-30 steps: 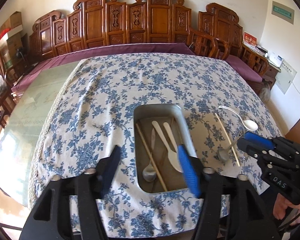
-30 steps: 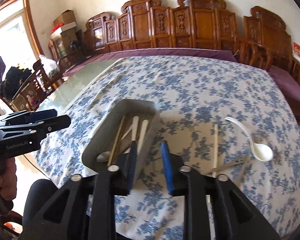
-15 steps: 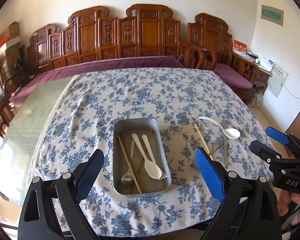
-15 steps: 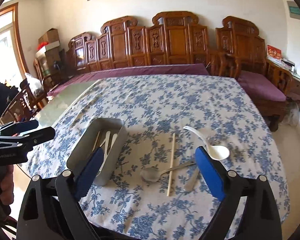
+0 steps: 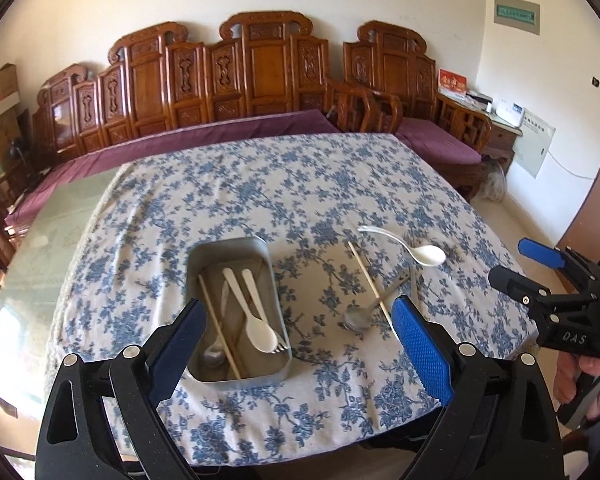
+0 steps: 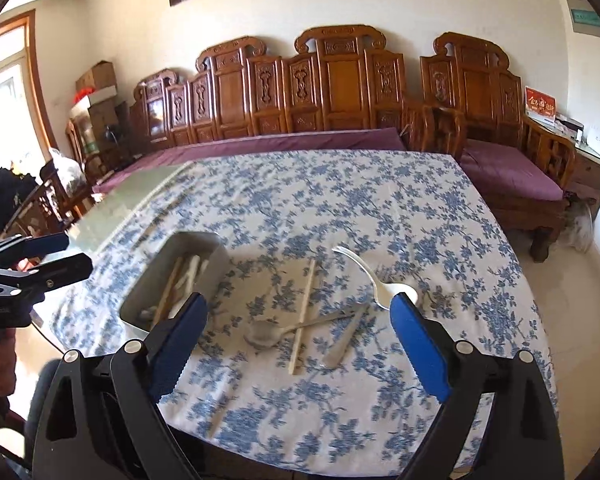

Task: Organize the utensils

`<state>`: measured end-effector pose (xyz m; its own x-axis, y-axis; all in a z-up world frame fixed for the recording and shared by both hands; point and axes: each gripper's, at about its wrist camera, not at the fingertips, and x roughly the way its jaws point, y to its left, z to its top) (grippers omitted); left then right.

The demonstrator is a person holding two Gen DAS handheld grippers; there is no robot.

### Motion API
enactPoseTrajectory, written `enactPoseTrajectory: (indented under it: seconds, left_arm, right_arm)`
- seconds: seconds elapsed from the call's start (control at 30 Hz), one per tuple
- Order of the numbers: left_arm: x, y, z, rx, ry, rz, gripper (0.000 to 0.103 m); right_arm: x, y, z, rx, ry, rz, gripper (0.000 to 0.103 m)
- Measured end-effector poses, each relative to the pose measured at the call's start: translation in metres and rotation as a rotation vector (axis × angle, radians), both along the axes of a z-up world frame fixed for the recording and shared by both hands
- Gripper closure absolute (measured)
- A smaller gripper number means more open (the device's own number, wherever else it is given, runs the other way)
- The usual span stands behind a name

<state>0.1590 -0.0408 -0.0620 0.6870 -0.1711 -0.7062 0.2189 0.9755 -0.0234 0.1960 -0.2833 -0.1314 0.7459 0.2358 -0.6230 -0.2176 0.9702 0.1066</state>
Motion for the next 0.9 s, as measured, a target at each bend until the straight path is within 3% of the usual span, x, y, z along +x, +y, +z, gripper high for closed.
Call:
enactPoseTrajectory:
  seconds: [0.53, 0.9]
  left_arm:
    - [0.059, -0.058, -0.066, 0.003, 0.124, -0.081, 0.013]
    - [0.090, -0.090, -0.128, 0.040, 0.236, -0.098, 0.013]
  right_arm:
    - [0.054, -0.031, -0.037, -0.015, 0.068, -0.025, 0.009]
    - [0.077, -0.050, -0.068, -0.017, 0.117, -0.041, 0.009]
